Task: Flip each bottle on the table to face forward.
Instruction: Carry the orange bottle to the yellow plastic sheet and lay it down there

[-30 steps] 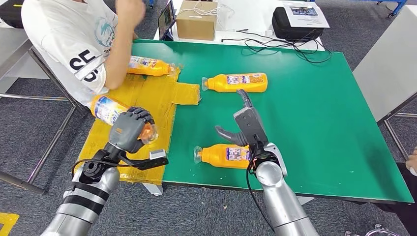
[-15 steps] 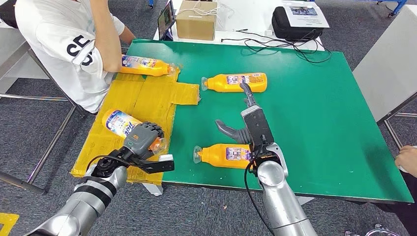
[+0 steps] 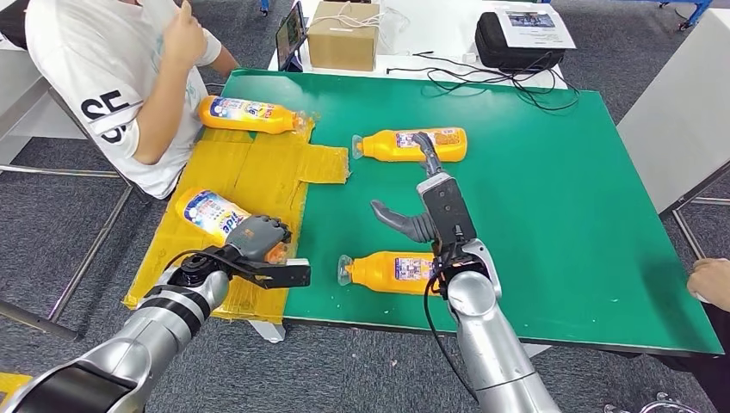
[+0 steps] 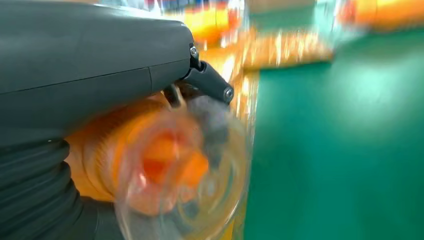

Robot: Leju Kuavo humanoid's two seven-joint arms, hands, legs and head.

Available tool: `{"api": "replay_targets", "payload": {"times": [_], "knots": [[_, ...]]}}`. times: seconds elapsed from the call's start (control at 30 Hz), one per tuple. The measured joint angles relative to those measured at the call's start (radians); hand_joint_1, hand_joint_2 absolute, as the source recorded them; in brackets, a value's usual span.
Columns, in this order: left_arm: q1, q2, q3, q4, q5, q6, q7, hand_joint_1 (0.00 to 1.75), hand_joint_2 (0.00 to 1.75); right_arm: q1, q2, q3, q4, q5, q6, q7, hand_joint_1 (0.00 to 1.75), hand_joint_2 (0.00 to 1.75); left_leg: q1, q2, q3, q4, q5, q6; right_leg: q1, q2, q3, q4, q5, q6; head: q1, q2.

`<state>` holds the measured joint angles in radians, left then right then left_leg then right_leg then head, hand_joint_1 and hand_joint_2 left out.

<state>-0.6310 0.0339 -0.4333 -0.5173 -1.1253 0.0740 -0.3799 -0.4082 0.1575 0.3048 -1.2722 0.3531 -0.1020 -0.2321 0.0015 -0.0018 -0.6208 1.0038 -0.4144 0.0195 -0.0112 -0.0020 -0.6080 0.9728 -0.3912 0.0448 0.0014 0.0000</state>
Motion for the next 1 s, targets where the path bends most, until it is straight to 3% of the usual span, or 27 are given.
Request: {"api": "replay_targets", "payload": {"times": [0.3, 0.53, 0.83, 1.0], "knots": [[-0.024, -0.002, -0.004, 0.041, 0.025, -0.026, -0.008, 0.0, 1.75, -0.012, 0.0, 0.004, 0.016, -0.011, 0.008, 0.007, 0.0, 1.75, 0.0, 0.0, 0.0, 0.0, 0.0, 0.0, 0.0, 0.0, 0.0, 0.0, 0.0, 0.0, 0.0, 0.0], [-0.014, -0.004, -0.001, 0.031, 0.105, 0.019, -0.066, 0.0, 1.75, -0.016, 0.0, 0.006, 0.031, -0.014, 0.017, 0.011, 0.0, 1.75, 0.0, -0.001, 0.0, 0.0, 0.0, 0.0, 0.0, 0.0, 0.0, 0.0, 0.0, 0.0, 0.0, 0.0], [0.045, -0.004, 0.043, -0.073, 0.235, 0.042, -0.137, 0.0, 1.75, -0.018, 0.0, 0.007, 0.047, -0.014, 0.017, 0.017, 0.0, 1.75, 0.0, 0.0, -0.001, 0.0, 0.0, 0.0, 0.0, 0.0, -0.001, 0.0, 0.0, 0.0, 0.0, 0.0], [0.111, -0.001, 0.109, -0.223, 0.393, -0.015, -0.191, 0.0, 1.75, -0.017, -0.006, 0.007, 0.055, -0.016, 0.016, 0.019, 0.0, 1.75, 0.0, 0.0, -0.001, 0.0, 0.0, 0.0, 0.0, 0.0, -0.001, 0.0, 0.0, 0.0, 0.0, 0.0]]}}
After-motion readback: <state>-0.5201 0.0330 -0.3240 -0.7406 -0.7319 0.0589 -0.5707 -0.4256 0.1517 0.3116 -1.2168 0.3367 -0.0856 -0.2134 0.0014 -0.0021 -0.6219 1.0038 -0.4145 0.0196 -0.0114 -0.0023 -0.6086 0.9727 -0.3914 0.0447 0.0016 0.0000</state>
